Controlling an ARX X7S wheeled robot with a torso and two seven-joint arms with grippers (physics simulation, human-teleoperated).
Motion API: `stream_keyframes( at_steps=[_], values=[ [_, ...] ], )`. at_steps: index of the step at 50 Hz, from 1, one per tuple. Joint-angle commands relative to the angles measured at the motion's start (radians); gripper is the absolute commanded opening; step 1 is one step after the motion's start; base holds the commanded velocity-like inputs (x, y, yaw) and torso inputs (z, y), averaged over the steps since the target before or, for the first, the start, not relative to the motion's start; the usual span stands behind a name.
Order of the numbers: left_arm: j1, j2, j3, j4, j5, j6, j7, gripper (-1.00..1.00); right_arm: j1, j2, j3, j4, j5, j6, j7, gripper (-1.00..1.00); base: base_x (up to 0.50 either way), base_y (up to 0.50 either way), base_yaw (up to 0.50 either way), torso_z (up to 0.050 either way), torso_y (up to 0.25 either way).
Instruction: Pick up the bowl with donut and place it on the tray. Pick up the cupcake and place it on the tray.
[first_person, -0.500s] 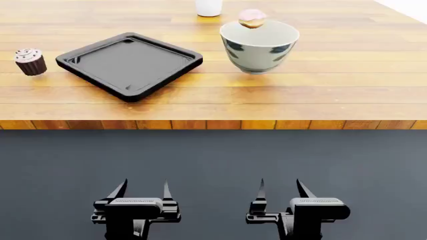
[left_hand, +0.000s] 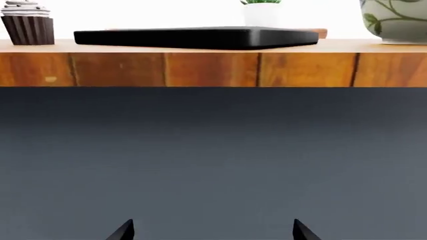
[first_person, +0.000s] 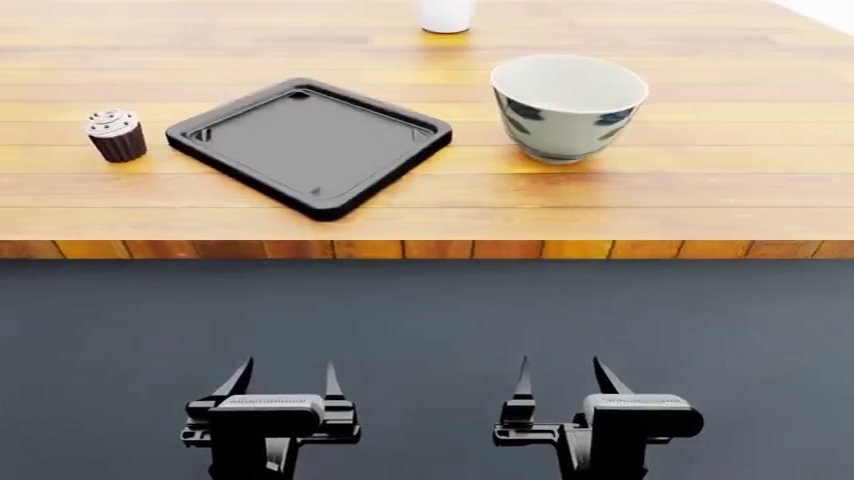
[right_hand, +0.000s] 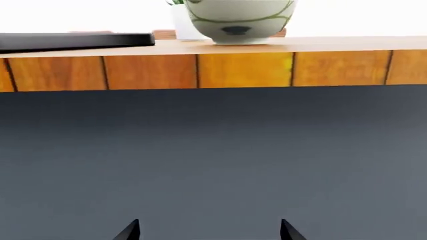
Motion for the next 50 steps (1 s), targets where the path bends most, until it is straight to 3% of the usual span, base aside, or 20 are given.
stream_keyframes(
  at_steps=[1,18,50],
  values=[
    [-0.003,-0.021,0.020,-0.006,-0.018,0.006,-0.024,1.00,-0.001,0.019,-0.024,-0.005,0.022,-0.001,0.018,1.00,0.00,0.50,0.00,0.000,0.000],
    [-0.006,-0.043,0.048,-0.012,-0.033,0.017,-0.040,1.00,-0.004,0.039,-0.046,-0.024,0.044,0.015,0.040,1.00,0.00,0.41,0.00,0.000,0.000],
    [0.001,-0.075,0.087,0.004,-0.067,0.031,-0.065,1.00,0.005,0.070,-0.084,0.001,0.072,-0.010,0.070,1.00,0.00,0.00,0.00,0.050,0.000]
  ],
)
